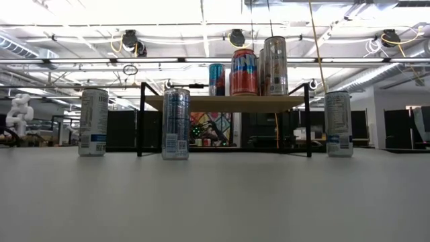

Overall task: Place canned beverage on shelf
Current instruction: Put the bottom blue can on the shelf aligned with the other blue can

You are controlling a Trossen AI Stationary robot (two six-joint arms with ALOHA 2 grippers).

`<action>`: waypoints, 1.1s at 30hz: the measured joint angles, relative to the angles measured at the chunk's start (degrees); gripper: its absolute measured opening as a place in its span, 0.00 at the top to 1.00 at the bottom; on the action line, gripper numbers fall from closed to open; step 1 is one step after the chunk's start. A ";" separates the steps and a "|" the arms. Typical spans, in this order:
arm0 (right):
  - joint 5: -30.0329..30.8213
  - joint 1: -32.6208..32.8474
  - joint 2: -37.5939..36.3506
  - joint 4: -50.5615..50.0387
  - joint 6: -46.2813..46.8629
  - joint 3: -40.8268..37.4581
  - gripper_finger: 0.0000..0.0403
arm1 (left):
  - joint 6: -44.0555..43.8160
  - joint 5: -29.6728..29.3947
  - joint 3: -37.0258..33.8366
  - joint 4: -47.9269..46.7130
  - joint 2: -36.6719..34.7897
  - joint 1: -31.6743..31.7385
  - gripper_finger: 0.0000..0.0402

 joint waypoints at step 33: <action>30.37 -4.42 -19.09 -6.36 -9.82 0.07 0.25 | 0.77 -10.04 4.04 -7.05 0.00 4.07 0.42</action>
